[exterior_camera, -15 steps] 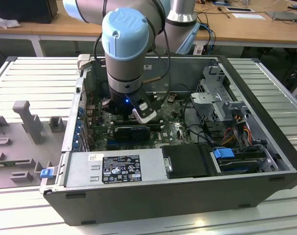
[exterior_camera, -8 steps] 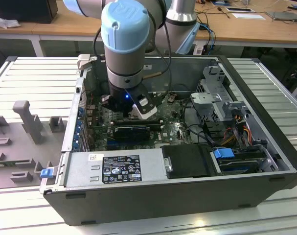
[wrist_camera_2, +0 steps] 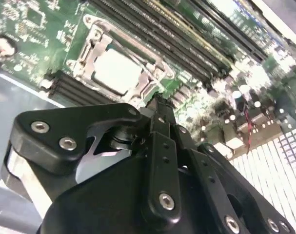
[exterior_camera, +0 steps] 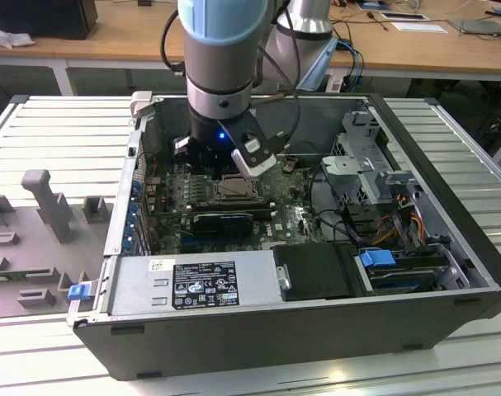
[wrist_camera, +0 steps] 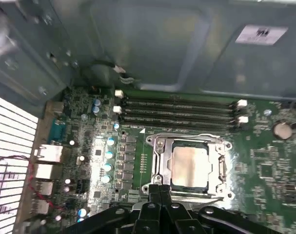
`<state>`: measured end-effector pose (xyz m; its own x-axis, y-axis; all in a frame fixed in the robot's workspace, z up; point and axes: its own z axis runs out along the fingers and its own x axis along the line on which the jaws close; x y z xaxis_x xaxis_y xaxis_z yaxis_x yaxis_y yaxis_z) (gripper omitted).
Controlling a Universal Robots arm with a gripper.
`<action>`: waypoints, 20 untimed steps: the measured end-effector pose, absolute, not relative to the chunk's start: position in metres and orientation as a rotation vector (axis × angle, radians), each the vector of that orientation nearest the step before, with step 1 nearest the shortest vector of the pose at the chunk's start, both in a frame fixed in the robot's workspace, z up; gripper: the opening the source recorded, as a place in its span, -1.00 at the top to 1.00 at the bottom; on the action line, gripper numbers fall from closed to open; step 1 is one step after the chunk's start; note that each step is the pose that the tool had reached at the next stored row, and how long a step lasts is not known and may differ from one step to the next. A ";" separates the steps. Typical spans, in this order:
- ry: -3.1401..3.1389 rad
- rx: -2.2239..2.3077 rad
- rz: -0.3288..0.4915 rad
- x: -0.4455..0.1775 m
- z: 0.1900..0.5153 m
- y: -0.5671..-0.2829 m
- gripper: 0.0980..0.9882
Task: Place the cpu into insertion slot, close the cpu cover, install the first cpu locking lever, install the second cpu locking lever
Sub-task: 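Install the second cpu locking lever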
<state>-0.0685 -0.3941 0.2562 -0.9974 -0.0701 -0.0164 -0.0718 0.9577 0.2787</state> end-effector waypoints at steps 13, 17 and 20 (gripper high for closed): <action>3.116 -0.110 0.445 -0.057 0.227 -0.406 0.98; 3.117 -0.110 0.445 -0.057 0.225 -0.406 0.98; 3.117 -0.110 0.445 -0.058 0.225 -0.406 0.98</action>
<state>-0.0580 -0.4064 0.2253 -0.9975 -0.0702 -0.0014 -0.0678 0.9576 0.2800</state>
